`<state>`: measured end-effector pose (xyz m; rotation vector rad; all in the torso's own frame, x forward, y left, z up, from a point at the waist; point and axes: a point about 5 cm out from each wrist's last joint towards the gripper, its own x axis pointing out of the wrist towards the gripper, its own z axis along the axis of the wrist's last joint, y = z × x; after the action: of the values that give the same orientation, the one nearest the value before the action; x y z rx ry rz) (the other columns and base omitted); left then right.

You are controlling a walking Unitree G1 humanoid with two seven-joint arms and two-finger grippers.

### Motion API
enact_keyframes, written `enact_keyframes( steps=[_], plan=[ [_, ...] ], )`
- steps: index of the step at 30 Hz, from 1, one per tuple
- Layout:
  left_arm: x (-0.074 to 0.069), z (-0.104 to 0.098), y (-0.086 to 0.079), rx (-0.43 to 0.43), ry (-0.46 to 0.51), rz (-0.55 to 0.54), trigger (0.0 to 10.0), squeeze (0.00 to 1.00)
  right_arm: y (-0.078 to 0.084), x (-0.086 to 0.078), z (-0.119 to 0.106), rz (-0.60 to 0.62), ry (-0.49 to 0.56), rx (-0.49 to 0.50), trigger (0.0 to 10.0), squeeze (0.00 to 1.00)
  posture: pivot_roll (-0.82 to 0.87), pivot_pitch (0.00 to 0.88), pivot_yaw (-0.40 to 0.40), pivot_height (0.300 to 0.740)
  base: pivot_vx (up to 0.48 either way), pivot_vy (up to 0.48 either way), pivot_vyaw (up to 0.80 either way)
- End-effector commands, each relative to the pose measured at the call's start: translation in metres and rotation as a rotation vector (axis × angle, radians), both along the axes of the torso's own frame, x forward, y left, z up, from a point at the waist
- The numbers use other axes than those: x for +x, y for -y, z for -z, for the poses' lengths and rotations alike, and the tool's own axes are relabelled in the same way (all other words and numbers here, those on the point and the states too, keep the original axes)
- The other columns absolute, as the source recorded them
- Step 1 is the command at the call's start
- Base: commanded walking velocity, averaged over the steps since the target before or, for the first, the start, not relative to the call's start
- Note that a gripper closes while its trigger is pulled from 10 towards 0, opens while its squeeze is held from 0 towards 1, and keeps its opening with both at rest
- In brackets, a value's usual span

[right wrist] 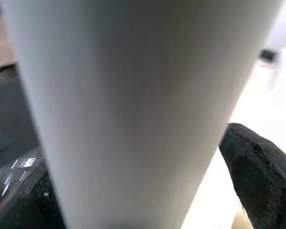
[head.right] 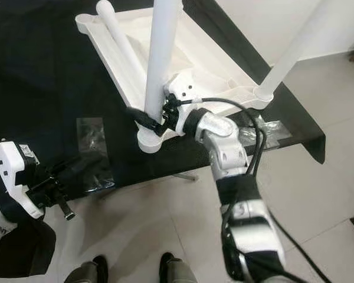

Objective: Building children table

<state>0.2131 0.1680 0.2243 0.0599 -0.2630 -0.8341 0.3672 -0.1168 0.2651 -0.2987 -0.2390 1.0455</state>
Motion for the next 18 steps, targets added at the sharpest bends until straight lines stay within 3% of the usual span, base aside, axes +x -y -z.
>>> enact_keyframes(
  steps=[1, 9, 10, 11, 12, 13, 18],
  plan=[
    [-0.007, -0.001, 0.002, 0.013, -0.005, 0.009, 10.0, 0.00, 0.007, 0.002, 0.007, -0.056, -0.029, -0.055, 10.0, 0.00, 0.15, 0.346, -0.114, 0.740, 0.000, 0.000, 0.00],
    [-0.012, -0.006, -0.011, 0.022, 0.010, -0.072, 10.0, 0.00, 0.014, 0.011, -0.008, -0.162, -0.062, -0.040, 10.0, 0.00, 0.17, 0.378, -0.114, 0.740, 0.000, 0.000, 0.00],
    [-0.013, -0.007, -0.012, 0.025, 0.011, -0.078, 10.0, 0.00, 0.013, 0.011, -0.007, -0.189, -0.073, -0.045, 4.6, 0.00, 0.18, 0.386, -0.116, 0.740, 0.000, 0.000, 0.00],
    [-0.014, -0.007, -0.013, 0.026, 0.010, -0.080, 10.0, 0.00, 0.013, 0.012, -0.006, -0.213, -0.077, -0.057, 1.9, 0.00, 0.18, 0.386, -0.116, 0.740, 0.000, 0.000, 0.00],
    [-0.014, -0.007, -0.013, 0.026, 0.010, -0.080, 10.0, 0.00, 0.013, 0.012, -0.006, -0.213, -0.077, -0.057, 1.9, 0.00, 0.18, 0.386, -0.116, 0.740, 0.000, 0.000, 0.00],
    [-0.015, -0.007, -0.012, 0.025, 0.006, -0.076, 10.0, 0.00, 0.012, 0.012, -0.006, -0.238, -0.082, -0.066, 0.0, 0.00, 0.18, 0.388, -0.118, 0.740, 0.000, 0.000, 0.00],
    [-0.015, -0.006, -0.008, 0.019, -0.005, -0.058, 10.0, 0.00, 0.013, 0.013, -0.013, -0.295, -0.080, -0.077, 0.0, 0.00, 0.17, 0.377, -0.122, 0.740, 0.000, 0.000, 0.00]
  ],
)
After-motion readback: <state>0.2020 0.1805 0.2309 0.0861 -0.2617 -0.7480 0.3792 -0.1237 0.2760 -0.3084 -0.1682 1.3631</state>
